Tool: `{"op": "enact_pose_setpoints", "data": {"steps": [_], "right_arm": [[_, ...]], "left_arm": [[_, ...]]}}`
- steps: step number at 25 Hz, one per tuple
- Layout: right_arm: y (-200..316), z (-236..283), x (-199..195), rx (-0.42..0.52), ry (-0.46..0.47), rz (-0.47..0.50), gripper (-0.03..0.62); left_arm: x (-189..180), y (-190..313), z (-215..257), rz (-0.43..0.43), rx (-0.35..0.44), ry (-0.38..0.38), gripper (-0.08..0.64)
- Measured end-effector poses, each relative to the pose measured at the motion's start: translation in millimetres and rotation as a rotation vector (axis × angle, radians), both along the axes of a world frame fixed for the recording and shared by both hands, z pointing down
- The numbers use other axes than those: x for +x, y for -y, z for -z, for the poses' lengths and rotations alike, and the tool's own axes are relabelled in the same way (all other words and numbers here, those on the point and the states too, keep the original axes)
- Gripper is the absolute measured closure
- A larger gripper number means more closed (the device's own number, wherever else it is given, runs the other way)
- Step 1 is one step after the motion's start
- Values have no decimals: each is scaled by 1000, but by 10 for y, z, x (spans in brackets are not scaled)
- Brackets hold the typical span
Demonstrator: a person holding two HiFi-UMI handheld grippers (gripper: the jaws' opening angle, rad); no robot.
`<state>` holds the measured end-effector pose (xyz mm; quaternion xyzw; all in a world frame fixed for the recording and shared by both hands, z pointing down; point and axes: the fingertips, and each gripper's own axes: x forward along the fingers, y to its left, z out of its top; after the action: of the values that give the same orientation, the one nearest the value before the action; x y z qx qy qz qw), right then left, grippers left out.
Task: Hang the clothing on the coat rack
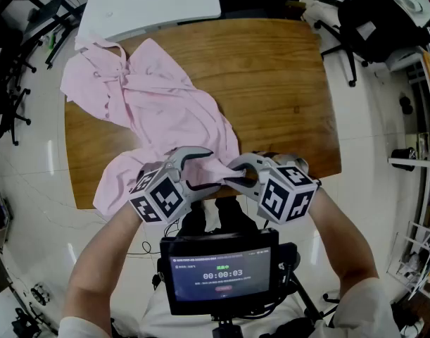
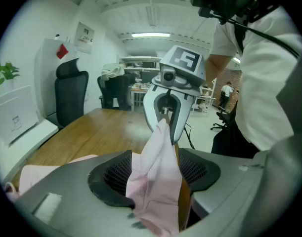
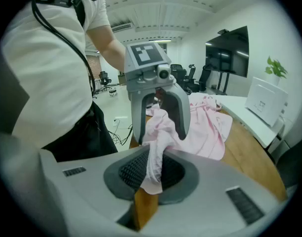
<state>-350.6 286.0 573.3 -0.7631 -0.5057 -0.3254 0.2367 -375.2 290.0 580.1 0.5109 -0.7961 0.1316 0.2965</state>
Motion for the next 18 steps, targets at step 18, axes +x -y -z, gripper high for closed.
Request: {"op": "enact_pose_setpoints", "data": {"steps": [18], "right_arm": [[198,838,400,-108,144,-86,569]], "left_arm": [[181,211,-11,-359,-192,77,401]]}}
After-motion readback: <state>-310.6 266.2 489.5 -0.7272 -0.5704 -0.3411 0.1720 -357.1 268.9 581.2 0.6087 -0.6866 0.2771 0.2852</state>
